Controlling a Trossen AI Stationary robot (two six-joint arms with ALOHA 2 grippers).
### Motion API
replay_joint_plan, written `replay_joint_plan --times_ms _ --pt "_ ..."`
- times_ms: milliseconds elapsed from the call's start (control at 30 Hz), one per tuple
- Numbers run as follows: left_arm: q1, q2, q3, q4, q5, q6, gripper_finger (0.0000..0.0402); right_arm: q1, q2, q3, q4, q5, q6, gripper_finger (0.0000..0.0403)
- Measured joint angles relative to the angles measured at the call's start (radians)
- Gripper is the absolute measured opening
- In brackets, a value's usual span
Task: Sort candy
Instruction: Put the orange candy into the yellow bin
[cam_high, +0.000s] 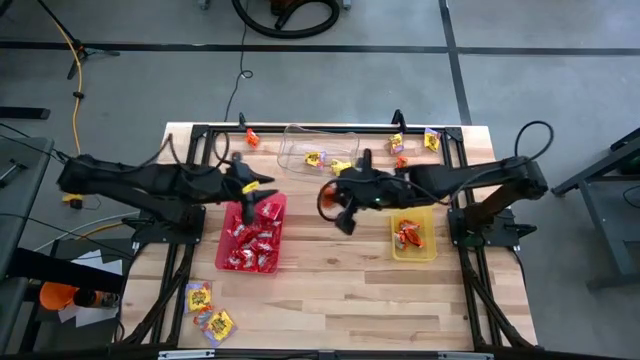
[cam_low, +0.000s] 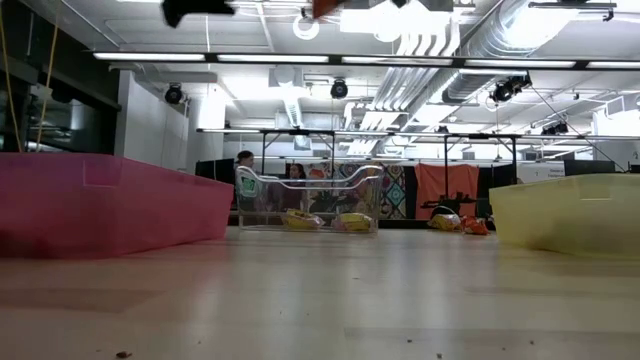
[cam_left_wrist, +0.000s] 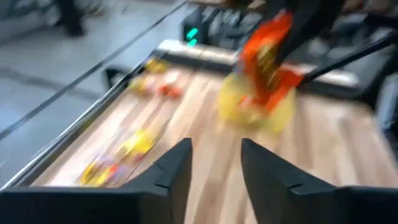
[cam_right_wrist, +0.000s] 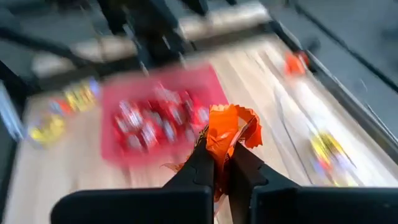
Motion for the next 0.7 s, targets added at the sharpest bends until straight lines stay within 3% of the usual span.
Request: replay_joint_plan --times_ms 133,267,567,700 --pt "0.000 -0.067 -0.004 -0.179 -0.067 -0.128 0.0163 0.022 -0.061 -0.010 -0.256 0.063 0.100 0.0004" --pt "0.000 -0.105 -0.060 -0.168 -0.073 -0.215 0.0185 0.085 -0.149 -0.119 -0.442 0.100 0.276 0.0003" --pt "0.000 -0.094 -0.134 -0.108 -0.067 -0.320 0.0190 0.312 -0.477 -0.562 -0.495 0.052 0.844 0.0003" --pt "0.000 -0.087 -0.136 -0.106 -0.062 -0.319 0.0190 0.337 -0.548 -0.668 -0.461 0.007 0.953 0.0003"
